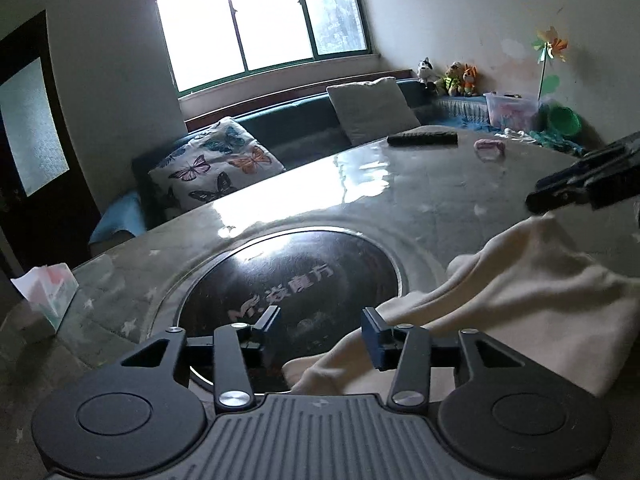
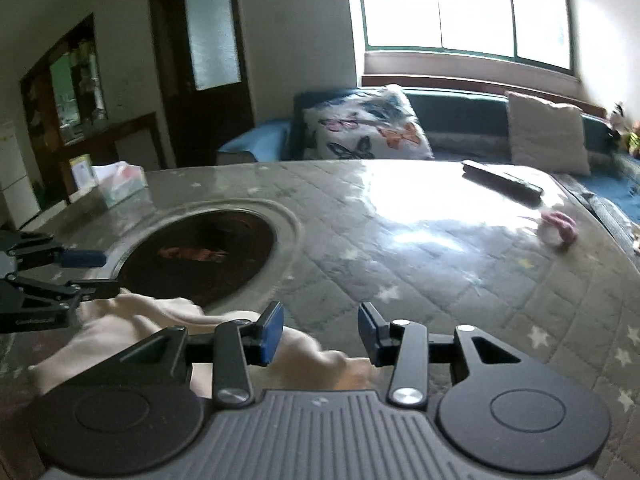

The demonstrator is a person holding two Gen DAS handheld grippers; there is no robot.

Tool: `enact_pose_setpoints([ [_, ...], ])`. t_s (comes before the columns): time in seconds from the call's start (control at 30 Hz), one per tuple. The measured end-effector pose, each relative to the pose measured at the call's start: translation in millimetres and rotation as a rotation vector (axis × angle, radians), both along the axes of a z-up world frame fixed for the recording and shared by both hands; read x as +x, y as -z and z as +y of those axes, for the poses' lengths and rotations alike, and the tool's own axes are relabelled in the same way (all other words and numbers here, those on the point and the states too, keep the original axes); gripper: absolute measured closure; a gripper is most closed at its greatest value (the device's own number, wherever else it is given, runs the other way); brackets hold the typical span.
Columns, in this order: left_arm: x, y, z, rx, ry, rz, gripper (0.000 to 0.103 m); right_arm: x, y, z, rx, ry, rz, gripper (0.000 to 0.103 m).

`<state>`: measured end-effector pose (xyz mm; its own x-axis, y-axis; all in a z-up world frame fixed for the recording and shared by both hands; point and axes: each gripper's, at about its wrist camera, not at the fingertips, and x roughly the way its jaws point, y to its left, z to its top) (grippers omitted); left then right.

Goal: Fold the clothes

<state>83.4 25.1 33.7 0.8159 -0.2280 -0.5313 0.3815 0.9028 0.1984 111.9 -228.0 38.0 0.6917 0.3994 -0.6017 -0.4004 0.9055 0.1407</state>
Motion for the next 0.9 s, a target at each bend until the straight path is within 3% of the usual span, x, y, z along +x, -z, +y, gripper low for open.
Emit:
enact_pose_setpoints([
  [0.13,2.0,-3.7,-14.5,-0.026,0.032,0.047,0.057,-1.5,-3.0,12.8,0.005,-0.048,-0.005,0.067],
  [0.2,5.7,-3.1,-22.2,-0.044,0.049,0.078,0.067,-1.6,-3.3,17.6,0.005,-0.064,-0.006,0.074],
  [0.37,21.6,6.2,-38.8,-0.061,0.071,0.147,0.073,1.2,2.0,21.5,-0.008,-0.066,-0.002,0.078],
  [0.53,39.3,24.4,-45.5,-0.057,0.043,0.203,0.072,3.9,7.3,25.4,-0.02,-0.068,0.001,0.08],
  [0.73,37.0,24.8,-44.2,-0.061,0.042,0.195,0.07,7.3,13.8,30.0,-0.035,-0.07,0.005,0.08],
  [0.9,37.5,24.8,-45.1,-0.053,0.021,0.188,0.059,12.5,20.2,24.7,-0.026,-0.041,0.044,0.073],
])
